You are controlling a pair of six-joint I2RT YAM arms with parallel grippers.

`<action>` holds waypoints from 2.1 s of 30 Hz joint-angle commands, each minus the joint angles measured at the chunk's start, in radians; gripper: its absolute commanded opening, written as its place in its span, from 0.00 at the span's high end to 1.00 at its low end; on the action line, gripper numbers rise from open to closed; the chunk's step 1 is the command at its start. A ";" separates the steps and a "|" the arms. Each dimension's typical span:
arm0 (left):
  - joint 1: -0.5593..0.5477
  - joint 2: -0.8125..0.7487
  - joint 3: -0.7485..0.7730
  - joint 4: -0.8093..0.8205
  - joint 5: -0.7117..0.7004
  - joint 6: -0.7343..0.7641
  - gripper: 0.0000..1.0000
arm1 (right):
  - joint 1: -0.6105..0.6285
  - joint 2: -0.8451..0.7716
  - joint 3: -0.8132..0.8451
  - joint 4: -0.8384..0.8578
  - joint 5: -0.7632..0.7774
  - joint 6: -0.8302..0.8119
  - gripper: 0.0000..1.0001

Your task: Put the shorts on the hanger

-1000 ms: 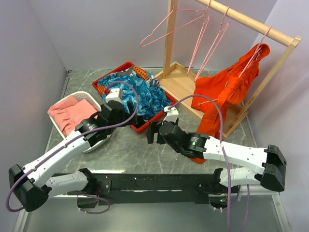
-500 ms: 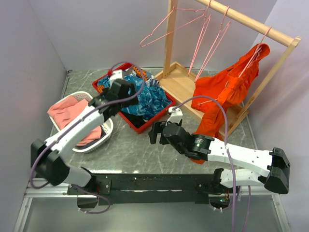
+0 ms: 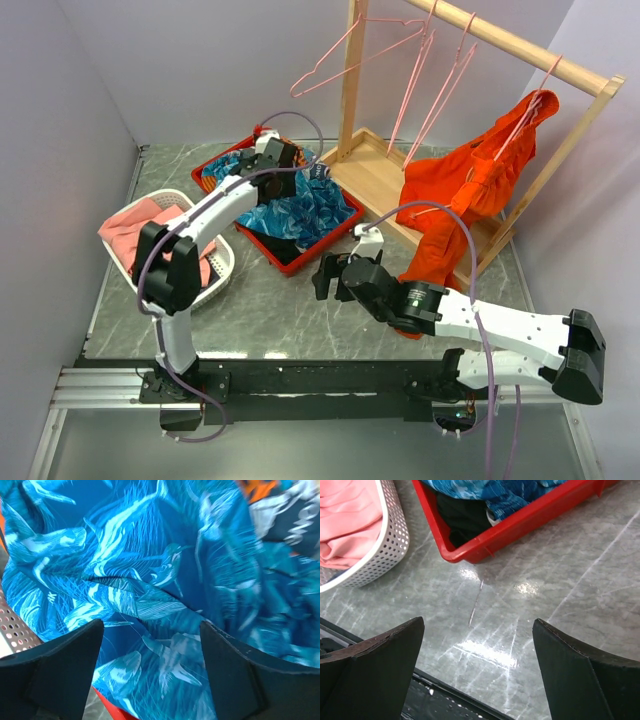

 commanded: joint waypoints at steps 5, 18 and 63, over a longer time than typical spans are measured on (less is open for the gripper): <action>0.004 0.059 0.078 -0.008 -0.063 0.045 0.37 | 0.005 -0.015 0.002 0.012 0.031 0.015 0.04; 0.024 -0.270 -0.005 -0.092 -0.033 -0.011 0.99 | -0.012 0.077 0.092 0.014 0.037 -0.016 0.03; -0.079 -0.864 -0.683 -0.136 -0.033 -0.212 0.23 | -0.265 0.778 0.617 0.183 -0.227 -0.096 0.65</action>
